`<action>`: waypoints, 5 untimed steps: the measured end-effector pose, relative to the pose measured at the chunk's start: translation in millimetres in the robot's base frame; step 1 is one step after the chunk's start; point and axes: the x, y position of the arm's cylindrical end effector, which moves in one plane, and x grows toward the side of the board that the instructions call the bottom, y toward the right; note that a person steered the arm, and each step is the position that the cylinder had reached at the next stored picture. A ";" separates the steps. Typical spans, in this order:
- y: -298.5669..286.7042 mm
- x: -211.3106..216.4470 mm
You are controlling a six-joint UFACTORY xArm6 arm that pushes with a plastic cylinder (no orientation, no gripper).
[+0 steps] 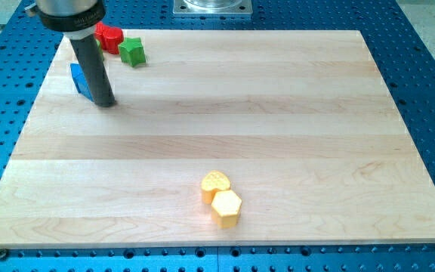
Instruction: Place the blue blocks closer to the bottom of the group of blocks
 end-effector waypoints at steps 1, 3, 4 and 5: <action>-1.4 -6.1; -66.5 11.0; -7.3 -29.9; -18.5 -31.7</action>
